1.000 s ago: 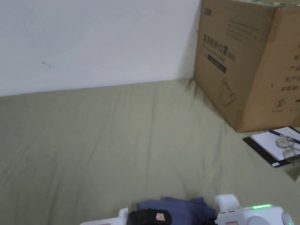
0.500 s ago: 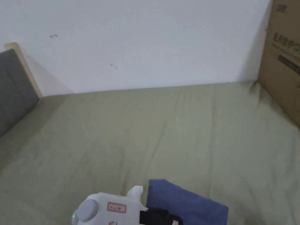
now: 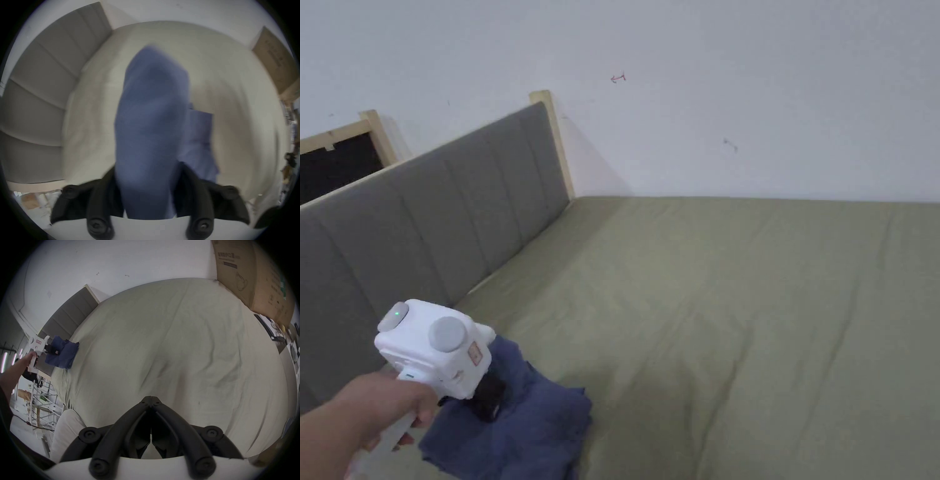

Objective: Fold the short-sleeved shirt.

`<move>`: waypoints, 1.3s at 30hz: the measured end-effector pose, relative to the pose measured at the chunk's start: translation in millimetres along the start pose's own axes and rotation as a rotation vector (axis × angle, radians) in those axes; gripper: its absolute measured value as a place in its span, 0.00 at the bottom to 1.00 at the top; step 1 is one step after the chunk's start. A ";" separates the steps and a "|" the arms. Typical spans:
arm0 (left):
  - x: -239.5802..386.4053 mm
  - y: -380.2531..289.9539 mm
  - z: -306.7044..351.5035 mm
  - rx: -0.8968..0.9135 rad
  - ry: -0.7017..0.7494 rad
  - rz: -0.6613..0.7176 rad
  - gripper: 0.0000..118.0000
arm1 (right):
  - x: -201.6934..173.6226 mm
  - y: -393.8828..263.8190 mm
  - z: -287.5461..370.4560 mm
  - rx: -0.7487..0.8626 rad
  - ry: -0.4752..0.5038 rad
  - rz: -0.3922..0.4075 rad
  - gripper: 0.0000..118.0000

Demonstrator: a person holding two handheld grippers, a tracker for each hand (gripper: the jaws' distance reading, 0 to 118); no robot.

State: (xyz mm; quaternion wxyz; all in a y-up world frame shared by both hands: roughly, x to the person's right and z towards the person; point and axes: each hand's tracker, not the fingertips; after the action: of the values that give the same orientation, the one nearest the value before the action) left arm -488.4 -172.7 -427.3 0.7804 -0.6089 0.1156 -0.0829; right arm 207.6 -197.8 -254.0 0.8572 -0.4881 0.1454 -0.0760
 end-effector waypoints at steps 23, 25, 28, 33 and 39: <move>313.2 -167.3 211.1 0.875 -0.789 0.235 0.00 | 9.1 21.3 112.1 0.333 -0.008 -0.104 0.00; 324.8 -180.2 240.4 0.972 -0.802 0.193 0.00 | 5.7 16.8 141.7 0.478 0.024 -0.101 0.00; 337.1 -192.4 280.6 1.117 -0.657 0.151 0.00 | -6.0 13.3 182.0 0.674 0.005 -0.090 0.00; 346.9 -208.6 315.6 1.339 -0.474 0.157 0.00 | -3.9 -5.4 206.2 1.090 -0.068 0.003 0.00; 365.1 -222.8 307.5 1.405 -0.278 0.130 0.00 | -9.3 -29.6 182.4 1.237 -0.391 0.091 0.00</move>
State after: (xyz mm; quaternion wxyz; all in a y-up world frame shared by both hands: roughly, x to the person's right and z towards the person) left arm -48.9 -39.5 -169.0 0.9987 0.0401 -0.0294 -0.0130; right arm 258.1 -61.8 -139.2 0.9931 0.0973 -0.0633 -0.0190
